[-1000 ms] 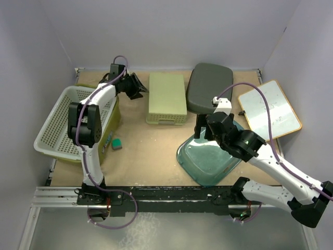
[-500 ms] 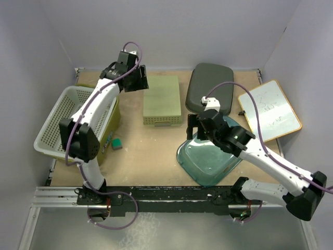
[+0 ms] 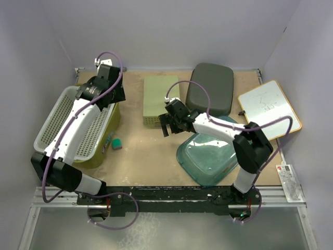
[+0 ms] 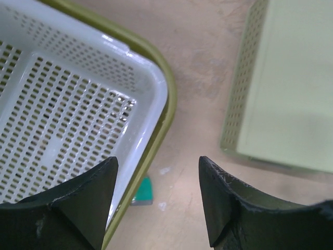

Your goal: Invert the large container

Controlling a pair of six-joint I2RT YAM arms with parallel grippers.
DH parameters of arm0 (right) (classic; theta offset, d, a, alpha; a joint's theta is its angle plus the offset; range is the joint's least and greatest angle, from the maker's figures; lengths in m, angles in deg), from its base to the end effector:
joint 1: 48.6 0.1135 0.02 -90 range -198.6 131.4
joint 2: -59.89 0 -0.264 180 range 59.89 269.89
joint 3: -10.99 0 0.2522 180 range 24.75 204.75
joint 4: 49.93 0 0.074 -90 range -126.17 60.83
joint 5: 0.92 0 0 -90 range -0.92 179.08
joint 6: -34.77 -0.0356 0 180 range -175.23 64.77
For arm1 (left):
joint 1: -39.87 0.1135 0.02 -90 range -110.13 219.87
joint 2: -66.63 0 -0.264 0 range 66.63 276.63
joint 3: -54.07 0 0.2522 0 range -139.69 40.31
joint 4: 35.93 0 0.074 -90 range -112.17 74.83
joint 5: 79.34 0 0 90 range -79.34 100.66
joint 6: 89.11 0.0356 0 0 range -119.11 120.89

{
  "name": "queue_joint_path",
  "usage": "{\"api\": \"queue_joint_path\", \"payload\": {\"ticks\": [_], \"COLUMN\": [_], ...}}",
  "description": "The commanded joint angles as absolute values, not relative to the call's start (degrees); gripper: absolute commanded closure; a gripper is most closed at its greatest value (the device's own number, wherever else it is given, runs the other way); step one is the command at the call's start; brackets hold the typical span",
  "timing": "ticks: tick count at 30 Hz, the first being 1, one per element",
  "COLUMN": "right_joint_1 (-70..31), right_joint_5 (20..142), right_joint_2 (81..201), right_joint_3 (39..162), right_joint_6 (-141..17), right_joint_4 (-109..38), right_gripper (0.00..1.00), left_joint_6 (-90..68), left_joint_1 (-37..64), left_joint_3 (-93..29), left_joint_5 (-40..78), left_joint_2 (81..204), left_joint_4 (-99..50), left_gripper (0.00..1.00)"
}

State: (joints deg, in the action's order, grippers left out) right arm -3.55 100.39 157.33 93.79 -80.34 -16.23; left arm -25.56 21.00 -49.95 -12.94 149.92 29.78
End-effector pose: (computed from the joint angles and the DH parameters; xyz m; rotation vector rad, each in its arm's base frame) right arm 0.2668 0.2573 0.2302 -0.3289 2.3972 0.3328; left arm 0.2889 -0.0837 0.3896 -0.3458 2.2501 0.0751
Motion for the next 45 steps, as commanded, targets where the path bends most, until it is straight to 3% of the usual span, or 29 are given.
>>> {"api": "queue_joint_path", "payload": {"ticks": [1, 8, 16, 20, 33, 39, 45], "right_joint_1": [-7.5, -11.7, -10.4, -9.9, -10.7, -11.5, -11.3], "right_joint_5": [100.5, 100.5, 68.1, 60.0, 80.1, 73.0, 61.6], "right_joint_2": [163.0, 174.3, 177.7, 176.9, 173.1, 174.9, 186.4], "right_joint_3": [99.7, 111.0, 115.5, 115.6, 112.7, 107.4, 120.3], "right_joint_6": [-75.2, -78.4, -81.9, -82.6, -80.1, -84.6, -96.7], "right_joint_4": [-19.0, -17.6, -35.0, -36.4, -28.1, -37.5, -53.4], "right_gripper": [0.00, 0.00, 0.00, 0.00, 0.00, 0.00, 0.00], "left_joint_6": [-27.0, -28.2, -27.4, -27.6, -28.2, -27.3, -26.9], "left_joint_1": [20.9, 20.9, 20.9, 20.9, 20.9, 20.9, 20.9], "left_joint_3": [-45.9, -43.9, -42.5, -41.4, -41.0, -42.0, -42.4], "left_joint_5": [-17.1, -16.5, -18.0, -17.5, -16.9, -15.3, -11.7], "left_joint_2": [146.4, 144.9, 141.2, 141.2, 141.3, 140.0, 137.5], "left_joint_4": [31.3, 30.7, 30.9, 30.3, 29.9, 30.8, 29.9], "left_gripper": [0.39, 0.39, 0.39, 0.39, 0.41, 0.40, 0.40]}}
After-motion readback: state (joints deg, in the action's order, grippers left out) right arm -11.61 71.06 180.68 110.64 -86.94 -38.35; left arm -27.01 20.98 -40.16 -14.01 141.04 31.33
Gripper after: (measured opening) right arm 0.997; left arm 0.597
